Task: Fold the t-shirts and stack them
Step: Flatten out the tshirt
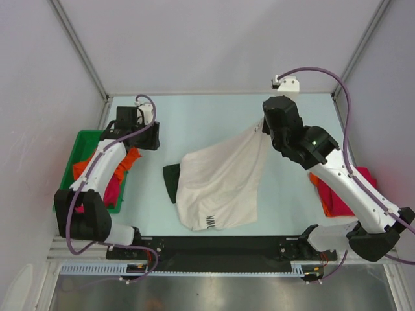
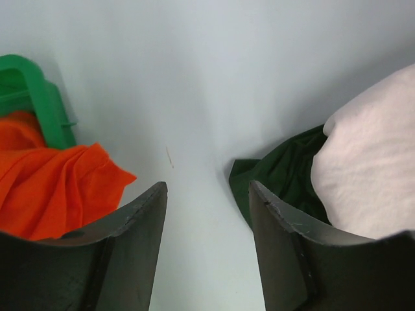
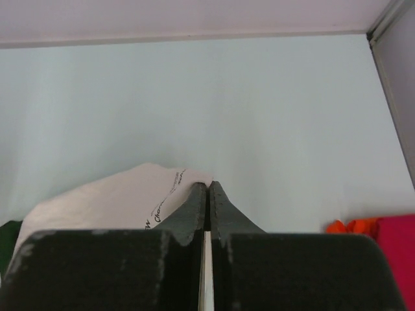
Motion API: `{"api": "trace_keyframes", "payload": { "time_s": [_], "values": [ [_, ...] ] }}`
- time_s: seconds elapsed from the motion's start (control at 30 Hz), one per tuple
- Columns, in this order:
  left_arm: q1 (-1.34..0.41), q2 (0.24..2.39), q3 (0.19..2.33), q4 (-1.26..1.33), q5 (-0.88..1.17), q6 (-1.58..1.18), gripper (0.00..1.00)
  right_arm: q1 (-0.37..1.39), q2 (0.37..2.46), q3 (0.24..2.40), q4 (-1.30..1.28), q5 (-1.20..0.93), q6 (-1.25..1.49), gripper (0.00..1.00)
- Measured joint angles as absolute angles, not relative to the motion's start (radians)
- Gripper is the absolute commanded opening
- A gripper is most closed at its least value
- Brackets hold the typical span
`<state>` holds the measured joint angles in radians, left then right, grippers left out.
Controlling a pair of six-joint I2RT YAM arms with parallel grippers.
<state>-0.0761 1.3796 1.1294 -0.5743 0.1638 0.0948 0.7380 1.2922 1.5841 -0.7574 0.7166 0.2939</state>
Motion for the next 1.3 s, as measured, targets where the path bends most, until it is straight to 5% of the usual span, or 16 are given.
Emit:
{"api": "trace_keyframes", "payload": {
  "time_s": [0.53,1.3],
  "values": [
    [-0.226,1.666,1.233,-0.548,0.160,0.061,0.59,0.574,1.073,1.618,-0.931,0.894,0.274,0.00],
    [-0.312,1.798,1.256,-0.568,0.171,0.061,0.61,0.554,1.110,1.662,-0.967,0.849,0.258,0.00]
  ]
}}
